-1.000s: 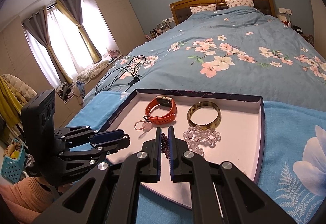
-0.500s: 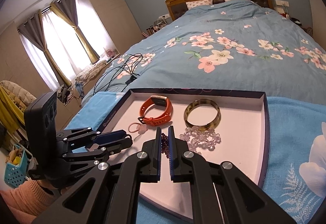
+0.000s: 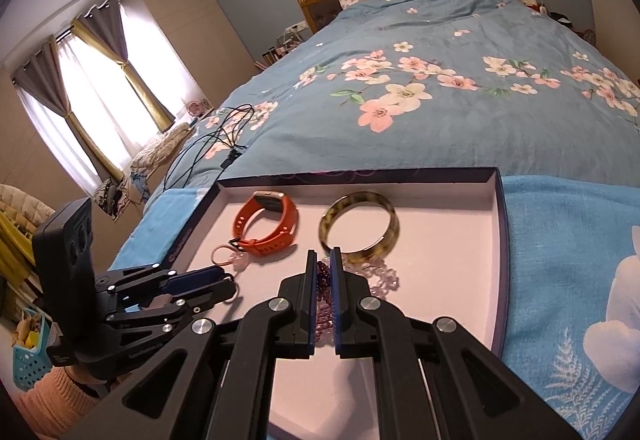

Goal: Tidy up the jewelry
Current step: 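Lower the purple bracelet and black ring into the box and open both tools, then move the left tool to the green bead ring while the right tool moves to the gold chain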

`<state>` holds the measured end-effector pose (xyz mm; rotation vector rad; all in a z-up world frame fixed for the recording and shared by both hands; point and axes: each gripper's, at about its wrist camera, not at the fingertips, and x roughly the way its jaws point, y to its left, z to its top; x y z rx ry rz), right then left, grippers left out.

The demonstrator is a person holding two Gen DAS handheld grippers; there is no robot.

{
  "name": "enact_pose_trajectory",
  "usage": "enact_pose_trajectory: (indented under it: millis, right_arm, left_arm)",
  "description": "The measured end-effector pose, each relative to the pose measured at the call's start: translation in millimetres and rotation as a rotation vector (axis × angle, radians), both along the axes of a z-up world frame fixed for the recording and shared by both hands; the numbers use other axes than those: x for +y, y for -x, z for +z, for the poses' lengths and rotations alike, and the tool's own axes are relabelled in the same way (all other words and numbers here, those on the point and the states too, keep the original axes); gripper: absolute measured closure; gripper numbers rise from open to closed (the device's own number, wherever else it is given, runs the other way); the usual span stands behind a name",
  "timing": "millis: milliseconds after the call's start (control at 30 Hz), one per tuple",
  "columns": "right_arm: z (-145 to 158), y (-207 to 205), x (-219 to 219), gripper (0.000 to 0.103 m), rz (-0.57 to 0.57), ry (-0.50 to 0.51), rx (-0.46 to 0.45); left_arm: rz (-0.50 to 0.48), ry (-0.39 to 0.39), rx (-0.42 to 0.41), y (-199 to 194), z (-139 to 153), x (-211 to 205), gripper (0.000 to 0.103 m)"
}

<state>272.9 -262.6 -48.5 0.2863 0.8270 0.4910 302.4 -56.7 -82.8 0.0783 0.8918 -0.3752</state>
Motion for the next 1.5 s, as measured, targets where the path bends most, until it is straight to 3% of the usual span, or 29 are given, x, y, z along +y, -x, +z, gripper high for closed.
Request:
enact_pose_trajectory:
  millis: [400,700,833,1100,1300,1500]
  right_arm:
    - [-7,-7,-3,0.095,-0.036,0.031,0.014]
    - [0,6,-9,0.084,-0.051,0.035,-0.003]
    - [14,27,-11,0.072,-0.034,0.051,-0.049]
    - [33,82,-2,0.072,0.079,0.116,-0.124]
    - [25,123,0,0.071,0.132,0.183,-0.117]
    - [6,156,-12,0.071,0.114,0.220,-0.081]
  left_arm:
    - [0.008,0.008,0.004,-5,-1,0,0.080]
    - [0.036,0.024,-0.061,10,19,13,0.065]
    - [0.051,0.050,-0.107,32,37,26,0.052]
    - [-0.006,0.060,-0.197,96,63,38,0.052]
    - [-0.061,0.058,-0.188,138,54,34,0.052]
    - [-0.107,0.075,-0.125,168,34,32,0.052]
